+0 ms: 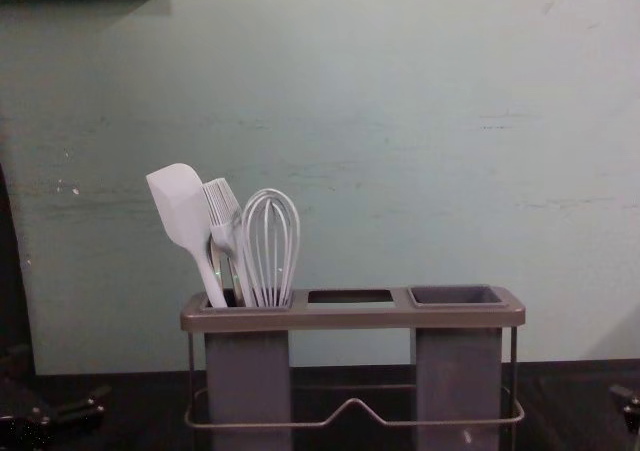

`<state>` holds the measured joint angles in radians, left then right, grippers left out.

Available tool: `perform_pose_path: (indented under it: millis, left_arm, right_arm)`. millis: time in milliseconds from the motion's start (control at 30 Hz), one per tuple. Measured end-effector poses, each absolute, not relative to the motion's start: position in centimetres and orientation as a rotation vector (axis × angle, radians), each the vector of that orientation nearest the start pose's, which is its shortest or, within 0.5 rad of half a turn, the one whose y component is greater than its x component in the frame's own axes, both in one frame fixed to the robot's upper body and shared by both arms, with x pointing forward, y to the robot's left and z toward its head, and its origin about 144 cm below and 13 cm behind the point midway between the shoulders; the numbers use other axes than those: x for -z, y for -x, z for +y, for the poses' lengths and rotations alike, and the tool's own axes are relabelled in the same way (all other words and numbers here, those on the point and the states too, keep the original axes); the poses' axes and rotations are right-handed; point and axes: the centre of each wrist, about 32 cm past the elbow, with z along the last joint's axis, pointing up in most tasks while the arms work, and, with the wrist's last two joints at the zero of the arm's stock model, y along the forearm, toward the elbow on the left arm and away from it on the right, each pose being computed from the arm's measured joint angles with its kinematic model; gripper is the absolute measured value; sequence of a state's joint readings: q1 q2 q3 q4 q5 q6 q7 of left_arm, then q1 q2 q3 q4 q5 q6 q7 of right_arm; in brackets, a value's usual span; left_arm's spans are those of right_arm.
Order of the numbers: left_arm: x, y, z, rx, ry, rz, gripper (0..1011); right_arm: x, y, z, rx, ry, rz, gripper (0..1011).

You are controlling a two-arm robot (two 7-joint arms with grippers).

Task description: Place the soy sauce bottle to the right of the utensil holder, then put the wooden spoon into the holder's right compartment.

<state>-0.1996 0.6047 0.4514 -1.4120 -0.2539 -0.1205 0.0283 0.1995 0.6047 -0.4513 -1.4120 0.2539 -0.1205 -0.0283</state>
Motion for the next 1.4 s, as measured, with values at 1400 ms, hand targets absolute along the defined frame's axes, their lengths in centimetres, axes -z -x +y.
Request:
perform_pose_path:
  millis: [1400]
  left_arm:
    - [-114.0,-48.9,31.0,-1.248,-0.304,-0.285,1005]
  right_arm:
    - [-114.7,-44.0,-33.6,1.270,0.293,-0.304,1003]
